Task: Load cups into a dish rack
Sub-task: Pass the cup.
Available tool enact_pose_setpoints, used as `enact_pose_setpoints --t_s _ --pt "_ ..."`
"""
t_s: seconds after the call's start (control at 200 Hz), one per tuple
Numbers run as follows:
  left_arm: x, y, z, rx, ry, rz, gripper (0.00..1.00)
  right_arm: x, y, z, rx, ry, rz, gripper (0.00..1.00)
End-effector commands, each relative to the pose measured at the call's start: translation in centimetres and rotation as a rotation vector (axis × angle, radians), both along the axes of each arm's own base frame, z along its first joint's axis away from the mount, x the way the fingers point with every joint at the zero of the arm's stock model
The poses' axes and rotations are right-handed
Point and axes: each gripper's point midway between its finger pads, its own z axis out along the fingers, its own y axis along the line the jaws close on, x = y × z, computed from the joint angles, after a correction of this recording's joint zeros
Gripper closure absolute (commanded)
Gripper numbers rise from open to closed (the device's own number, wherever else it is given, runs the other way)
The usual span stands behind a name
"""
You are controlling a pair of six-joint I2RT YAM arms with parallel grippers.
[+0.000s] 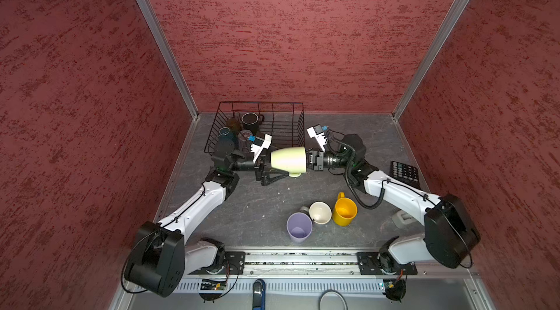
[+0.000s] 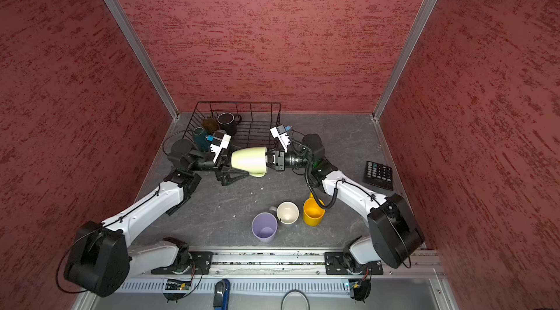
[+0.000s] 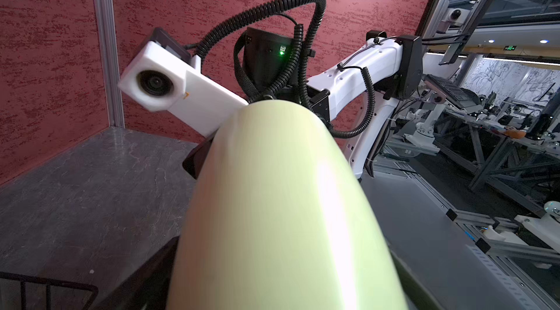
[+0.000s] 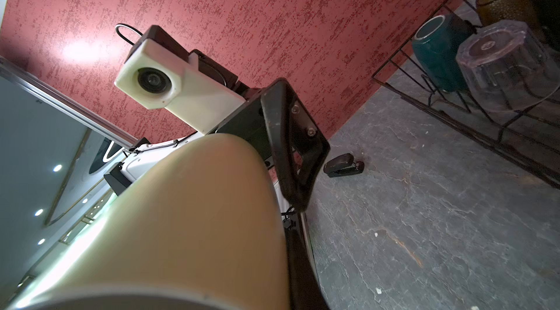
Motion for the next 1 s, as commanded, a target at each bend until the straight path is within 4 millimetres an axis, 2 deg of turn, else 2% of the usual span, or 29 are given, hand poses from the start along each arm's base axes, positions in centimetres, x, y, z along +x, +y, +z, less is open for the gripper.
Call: enact_pose_setpoints --t_s 0.0,0.291,0.631,0.646,0.676,0.992 --pt "-0.3 -0.1 0.5 -0.002 -0.015 -0.016 0.06 -0.8 0.2 4.0 0.091 -0.112 0.037 1.00" --pt "-0.4 0.0 1.0 -0.011 -0.038 -0.008 0.08 -1.1 0.7 3.7 0.093 -0.101 0.052 1.00" --pt "-0.8 0.1 1.5 -0.021 -0.060 -0.004 0.09 -1.6 0.9 4.2 0.118 -0.101 0.062 1.00" --pt "-0.8 0.1 1.5 -0.021 -0.061 -0.003 0.09 -1.2 1.2 3.3 0.106 -0.080 0.062 1.00" --pt "-0.8 0.2 1.5 -0.023 -0.064 -0.002 0.09 -1.2 1.3 3.1 0.107 -0.075 0.064 1.00" --pt "-0.9 0.2 1.7 -0.029 -0.071 0.000 0.08 -1.6 1.5 3.0 0.121 -0.061 0.072 1.00"
